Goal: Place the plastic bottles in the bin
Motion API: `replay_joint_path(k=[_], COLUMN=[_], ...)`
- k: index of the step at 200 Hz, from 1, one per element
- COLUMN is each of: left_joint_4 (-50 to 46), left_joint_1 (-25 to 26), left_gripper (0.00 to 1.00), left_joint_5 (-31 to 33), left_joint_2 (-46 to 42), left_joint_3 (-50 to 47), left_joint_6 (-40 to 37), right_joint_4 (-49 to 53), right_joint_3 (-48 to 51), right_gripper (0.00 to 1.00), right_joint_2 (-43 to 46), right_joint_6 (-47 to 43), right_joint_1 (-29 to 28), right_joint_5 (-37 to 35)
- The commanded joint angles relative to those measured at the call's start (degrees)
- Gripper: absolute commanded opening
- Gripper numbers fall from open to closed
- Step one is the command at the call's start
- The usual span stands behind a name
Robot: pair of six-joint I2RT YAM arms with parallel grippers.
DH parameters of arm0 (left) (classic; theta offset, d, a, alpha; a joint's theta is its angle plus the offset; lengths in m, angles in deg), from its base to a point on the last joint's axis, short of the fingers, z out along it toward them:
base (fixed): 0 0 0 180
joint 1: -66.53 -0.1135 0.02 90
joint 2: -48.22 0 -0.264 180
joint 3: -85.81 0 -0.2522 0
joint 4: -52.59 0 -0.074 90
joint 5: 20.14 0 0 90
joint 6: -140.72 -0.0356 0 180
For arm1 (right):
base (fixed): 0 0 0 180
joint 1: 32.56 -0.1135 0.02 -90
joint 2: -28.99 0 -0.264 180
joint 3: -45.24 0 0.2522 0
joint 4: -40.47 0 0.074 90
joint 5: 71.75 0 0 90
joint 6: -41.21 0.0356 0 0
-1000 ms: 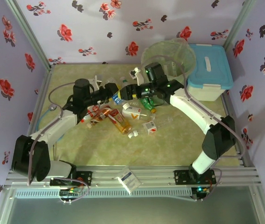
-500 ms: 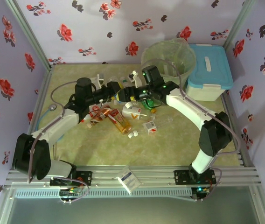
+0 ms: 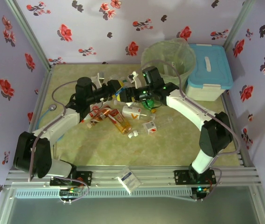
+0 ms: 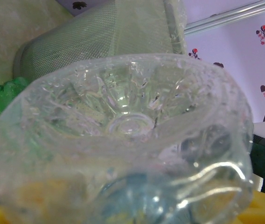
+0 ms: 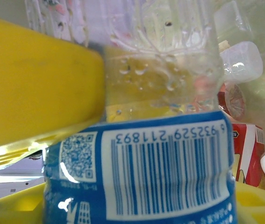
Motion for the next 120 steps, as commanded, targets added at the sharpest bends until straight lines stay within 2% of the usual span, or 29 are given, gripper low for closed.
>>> replay_joint_path(k=[1,18,36,56,88,120], left_joint_4=[2.7,2.9,3.1,3.2,-9.5,-16.5], left_joint_1=[0.5,0.5,0.4,0.1,-2.3,-5.7], left_gripper=[0.52,0.61,0.78,0.91,0.94,0.94], left_joint_5=[-1.2,-1.2,-0.2,2.8,9.0,11.8], left_joint_2=[-0.4,-0.1,-0.3,-2.3,-8.3,-13.7], left_joint_3=[1.0,1.3,1.3,0.1,0.5,-1.6], left_joint_6=[-0.8,-1.4,-2.3,-3.4,-9.4,-12.5], right_joint_4=[-0.1,1.0,2.3,4.5,12.7,20.9], right_joint_3=[0.6,-0.1,-1.0,-2.3,-7.1,-15.0], right_gripper=[0.57,0.54,0.53,0.52,0.52,0.52], right_joint_2=[1.6,1.7,1.9,2.5,3.8,4.5], right_joint_6=[0.0,-0.2,-1.0,-2.2,-7.2,-12.0], right_joint_1=[1.4,1.7,2.1,2.6,4.1,7.2], right_joint_5=[-2.2,-2.7,-3.2,-4.3,-9.3,-12.6])
